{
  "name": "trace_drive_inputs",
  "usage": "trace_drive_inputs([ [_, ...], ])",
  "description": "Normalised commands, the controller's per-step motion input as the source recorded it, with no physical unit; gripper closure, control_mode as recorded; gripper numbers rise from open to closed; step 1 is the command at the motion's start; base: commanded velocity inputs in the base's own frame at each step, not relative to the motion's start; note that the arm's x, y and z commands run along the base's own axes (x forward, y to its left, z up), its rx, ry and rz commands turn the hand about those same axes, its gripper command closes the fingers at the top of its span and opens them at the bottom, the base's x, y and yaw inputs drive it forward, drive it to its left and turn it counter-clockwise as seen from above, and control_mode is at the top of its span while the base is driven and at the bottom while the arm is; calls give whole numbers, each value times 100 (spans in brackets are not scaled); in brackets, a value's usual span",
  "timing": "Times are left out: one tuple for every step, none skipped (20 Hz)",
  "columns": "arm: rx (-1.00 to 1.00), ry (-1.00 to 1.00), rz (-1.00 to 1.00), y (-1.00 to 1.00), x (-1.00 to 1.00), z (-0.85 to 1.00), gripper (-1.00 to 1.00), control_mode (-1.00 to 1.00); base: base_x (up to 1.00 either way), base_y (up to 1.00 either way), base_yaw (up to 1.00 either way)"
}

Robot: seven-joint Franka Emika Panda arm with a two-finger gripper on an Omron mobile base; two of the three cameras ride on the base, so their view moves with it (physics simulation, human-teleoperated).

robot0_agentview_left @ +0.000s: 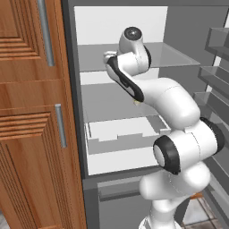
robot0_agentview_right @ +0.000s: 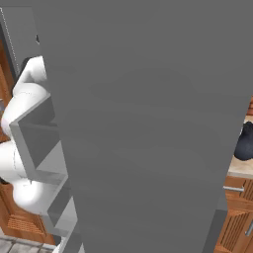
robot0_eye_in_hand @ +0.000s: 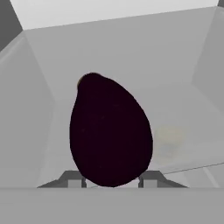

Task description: Move the mustard and eggplant from the second highest shelf to the top shelf to make space. Then, place the pitcher from the counter on the cleared second highest shelf.

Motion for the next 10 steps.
trace_drive_inputs([
  [-3,6,0,0,64,-33,100,-100,0,0,0],
  [-2,5,0,0,64,-32,100,-100,0,0,0],
  [-2,5,0,0,66,-31,100,-100,0,0,0],
  [-1,5,0,0,66,-31,100,-100,0,0,0],
  [-1,5,0,0,67,-25,100,-100,0,0,0],
  [0,3,0,0,69,-19,100,-100,0,0,0],
  [0,2,0,0,69,-16,100,-100,0,0,0],
  [0,1,0,0,68,-13,100,-100,0,0,0],
  [0,1,0,0,68,-10,100,-100,0,0,0],
  [0,1,0,0,68,-6,100,-100,0,0,0],
])
